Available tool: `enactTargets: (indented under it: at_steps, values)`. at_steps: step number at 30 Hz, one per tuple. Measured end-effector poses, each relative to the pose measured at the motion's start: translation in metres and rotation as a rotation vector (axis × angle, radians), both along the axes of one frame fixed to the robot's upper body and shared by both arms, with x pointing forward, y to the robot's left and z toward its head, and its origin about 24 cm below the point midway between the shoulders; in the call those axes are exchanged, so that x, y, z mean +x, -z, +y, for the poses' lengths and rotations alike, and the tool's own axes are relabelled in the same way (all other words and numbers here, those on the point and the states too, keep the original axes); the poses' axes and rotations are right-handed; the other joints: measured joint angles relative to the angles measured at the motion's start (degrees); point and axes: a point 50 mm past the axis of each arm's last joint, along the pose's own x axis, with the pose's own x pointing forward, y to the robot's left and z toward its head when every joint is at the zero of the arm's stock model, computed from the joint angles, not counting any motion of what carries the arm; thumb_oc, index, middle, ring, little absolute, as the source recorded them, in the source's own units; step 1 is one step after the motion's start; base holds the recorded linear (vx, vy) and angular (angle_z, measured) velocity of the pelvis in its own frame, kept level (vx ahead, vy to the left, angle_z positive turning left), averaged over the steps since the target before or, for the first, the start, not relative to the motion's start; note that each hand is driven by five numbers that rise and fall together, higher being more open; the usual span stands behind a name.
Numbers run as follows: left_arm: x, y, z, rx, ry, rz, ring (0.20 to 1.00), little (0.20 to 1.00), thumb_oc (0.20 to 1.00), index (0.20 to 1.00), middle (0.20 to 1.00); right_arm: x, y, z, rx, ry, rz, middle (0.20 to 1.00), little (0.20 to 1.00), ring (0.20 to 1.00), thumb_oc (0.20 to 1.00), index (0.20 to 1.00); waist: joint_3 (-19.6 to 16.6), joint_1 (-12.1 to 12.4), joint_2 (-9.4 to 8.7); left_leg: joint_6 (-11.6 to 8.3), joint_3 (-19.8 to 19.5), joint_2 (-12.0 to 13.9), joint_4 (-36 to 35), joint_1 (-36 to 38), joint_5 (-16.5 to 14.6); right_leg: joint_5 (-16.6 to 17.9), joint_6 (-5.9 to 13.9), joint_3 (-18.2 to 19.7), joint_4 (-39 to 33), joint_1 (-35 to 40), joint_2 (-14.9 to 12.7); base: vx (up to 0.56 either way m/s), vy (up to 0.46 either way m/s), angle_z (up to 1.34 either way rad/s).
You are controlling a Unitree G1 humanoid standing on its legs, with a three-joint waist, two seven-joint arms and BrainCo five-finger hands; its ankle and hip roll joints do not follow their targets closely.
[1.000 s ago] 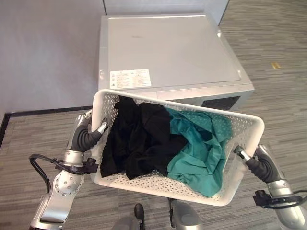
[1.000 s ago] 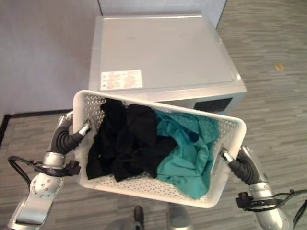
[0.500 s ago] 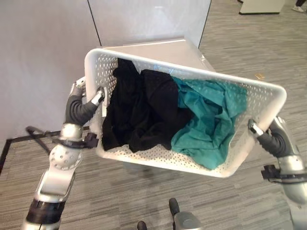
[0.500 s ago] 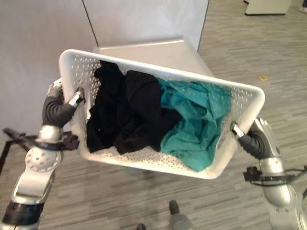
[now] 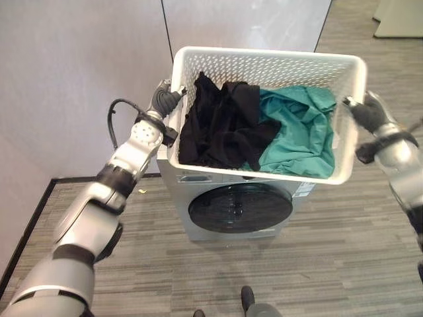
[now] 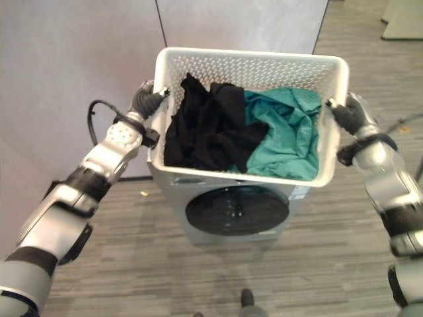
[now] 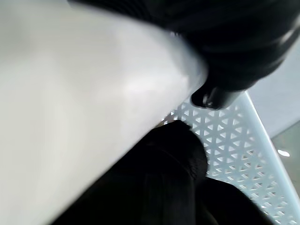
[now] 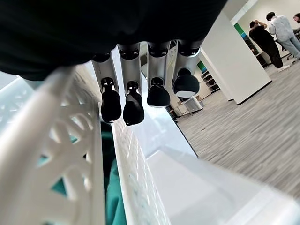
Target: Grab the laundry basket,head to the washer,open it,put in the laundry and shut it.
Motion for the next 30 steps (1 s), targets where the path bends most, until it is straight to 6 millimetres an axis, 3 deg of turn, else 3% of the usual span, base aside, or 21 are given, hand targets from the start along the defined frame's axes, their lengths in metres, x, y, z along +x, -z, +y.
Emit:
enactTargets:
  at_steps: [2,4,6,7,9,10,11,13,15,17,19,20,22,24,26,29,30]
  values:
    - [0.011,-0.015,-0.003,0.035,-0.073,0.039,0.2,0.2,0.2,0.2,0.2,0.017,-0.031,0.006,-0.053,0.037,0.025,0.2,0.2,0.2,0.2,0.2,-0.65,-0.12,-0.41,-0.65,-0.07,1.47,0.22,-1.85,0.39,0.03,-1.48,-1.25,0.0,-1.24,1.04,0.14,-0.189,0.3]
    - [0.012,-0.022,-0.003,0.023,-0.076,0.029,0.2,0.2,0.2,0.2,0.2,0.021,-0.038,0.006,-0.045,0.049,0.022,0.2,0.2,0.2,0.2,0.2,-1.24,-0.07,-1.15,-1.07,-0.05,2.64,1.85,-3.45,0.46,0.16,-2.6,-1.87,0.02,-1.97,1.98,0.05,-0.2,0.13]
    - [0.013,-0.024,0.004,0.004,-0.09,0.024,0.2,0.2,0.2,0.2,0.2,0.03,-0.039,0.014,-0.027,0.047,0.031,0.2,0.2,0.2,0.2,0.2,-1.3,-0.07,-1.8,-2.89,-0.18,3.54,6.34,-5.45,-0.37,-0.44,-4.04,-2.55,0.05,-2.07,3.49,-0.01,-0.247,0.01]
    - [0.014,-0.034,0.007,0.022,-0.116,0.03,0.2,0.2,0.2,0.2,0.2,0.041,-0.03,0.022,0.019,0.078,0.078,0.2,0.2,0.2,0.2,0.2,-1.01,0.67,-4.79,-4.19,-0.58,3.07,25.17,-15.79,-1.09,-1.95,-6.31,-2.39,2.28,-3.85,3.79,0.03,-0.14,-0.11]
    - [0.014,-0.037,0.014,0.028,-0.134,0.029,0.2,0.2,0.2,0.2,0.2,0.047,-0.024,0.03,0.058,0.082,0.099,0.2,0.2,0.2,0.2,0.2,-0.7,1.52,-5.09,-3.98,-3.91,3.2,38.06,-22.88,0.23,-2.61,-7.25,-1.68,3.16,-3.83,4.76,0.16,0.041,-0.16]
    - [0.014,-0.037,0.015,0.03,-0.134,0.033,0.2,0.2,0.2,0.2,0.2,0.049,-0.02,0.034,0.073,0.074,0.117,0.2,0.2,0.2,0.2,0.2,-0.64,1.74,-5.24,-3.86,-5.24,3.26,40.03,-23.87,-0.35,-2.08,-7.45,-1.94,2.81,-3.3,5.15,0.29,0.177,0.04]
    - [0.014,-0.037,0.023,0.04,-0.157,0.041,0.2,0.2,0.2,0.2,0.2,0.051,-0.012,0.038,0.091,0.062,0.151,0.2,0.2,0.2,0.2,0.2,-0.44,1.74,-5.37,-3.33,-4.88,2.47,34.51,-25.21,-1.57,-3.19,-7.44,-2.48,1.73,-2.05,5.15,0.3,0.209,0.28]
    - [0.013,-0.041,0.016,0.011,-0.131,0.026,0.2,0.2,0.2,0.2,0.2,0.049,-0.021,0.031,0.112,0.056,0.155,0.2,0.2,0.2,0.2,0.2,-0.3,1.73,-5.13,-4.53,-0.48,2.57,15.21,-24.54,0.46,-3.69,-7.04,-2.89,0.73,-1.89,4.7,0.18,0.154,0.31]
    - [0.013,-0.041,0.018,0.011,-0.135,0.026,0.2,0.2,0.2,0.2,0.2,0.049,-0.02,0.032,0.11,0.053,0.158,0.2,0.2,0.2,0.2,0.2,-0.16,2.28,-4.23,-4.44,1.32,3.03,7.97,-24.01,3.49,-3.72,-6.22,-1.7,0.25,-0.02,6.17,0.26,0.243,-0.23]
    - [0.013,-0.026,0.025,0.024,-0.155,0.063,0.2,0.2,0.2,0.2,0.2,0.053,-0.009,0.042,0.114,0.03,0.192,0.2,0.2,0.2,0.2,0.2,-0.27,4.2,-2.82,-3.9,0.93,3.04,6.8,-19.87,4.26,-4.67,-6.46,1.67,0.3,2.59,6.88,0.23,0.203,-0.92]
    - [0.014,-0.02,0.021,0.033,-0.146,0.076,0.2,0.2,0.2,0.2,0.2,0.051,-0.008,0.036,0.095,0.035,0.213,0.2,0.2,0.2,0.2,0.2,-0.7,3.76,-0.65,-3.1,1.29,2.46,8.32,-18.92,4.05,-6.21,-6.2,1.99,0.42,3.96,7.22,0.25,0.195,-0.45]
    - [0.014,-0.018,0.017,0.063,-0.136,0.082,0.2,0.2,0.2,0.2,0.2,0.049,-0.005,0.029,0.073,0.053,0.242,0.2,0.2,0.2,0.2,0.2,-0.85,2.7,0.19,-0.34,1.6,1.91,6.75,-16.2,6.13,-8.32,-5.04,2.3,3.53,4.21,6.82,0.22,0.162,-0.18]
    - [0.014,-0.009,0.017,0.065,-0.146,0.114,0.2,0.2,0.2,0.2,0.2,0.051,0.001,0.031,0.061,0.054,0.268,0.2,0.2,0.2,0.2,0.2,-0.91,2.0,0.02,2.29,1.88,0.27,5.54,-12.92,8.25,-12.76,-3.57,4.11,10.91,2.84,5.54,0.11,0.056,-0.39]
    - [0.015,-0.013,0.012,0.073,-0.132,0.109,0.2,0.2,0.2,0.2,0.2,0.049,-0.002,0.027,0.058,0.065,0.269,0.2,0.2,0.2,0.2,0.2,-1.0,1.39,0.3,3.47,1.99,-0.76,3.32,-11.43,8.56,-15.67,-2.7,3.93,18.06,-1.69,4.23,0.06,-0.016,-0.24]
    - [0.015,-0.016,0.01,0.073,-0.13,0.104,0.2,0.2,0.2,0.2,0.2,0.048,-0.004,0.021,0.06,0.082,0.27,0.2,0.2,0.2,0.2,0.2,-0.93,1.27,0.6,3.65,1.89,-1.08,2.98,-11.25,8.77,-15.93,-3.1,3.32,17.01,-3.46,3.28,0.1,-0.072,-0.05]
    - [0.015,-0.008,-0.003,0.076,-0.105,0.132,0.2,0.2,0.2,0.2,0.2,0.046,0.007,0.012,0.08,0.131,0.328,0.2,0.2,0.2,0.2,0.2,-1.47,1.48,-0.41,2.55,0.85,-2.29,1.89,-9.14,7.58,-13.07,-2.16,1.85,9.28,-1.75,0.9,0.09,-0.068,0.23]
    - [0.015,-0.007,-0.003,0.078,-0.105,0.136,0.3,0.3,0.3,0.3,0.3,0.045,0.008,0.012,0.08,0.132,0.335,0.325,0.325,0.325,0.325,0.325,-1.61,1.64,-0.64,2.66,0.63,-2.37,1.69,-8.77,7.34,-12.02,-1.63,1.5,8.82,-1.28,0.69,0.05,-0.039,0.16]
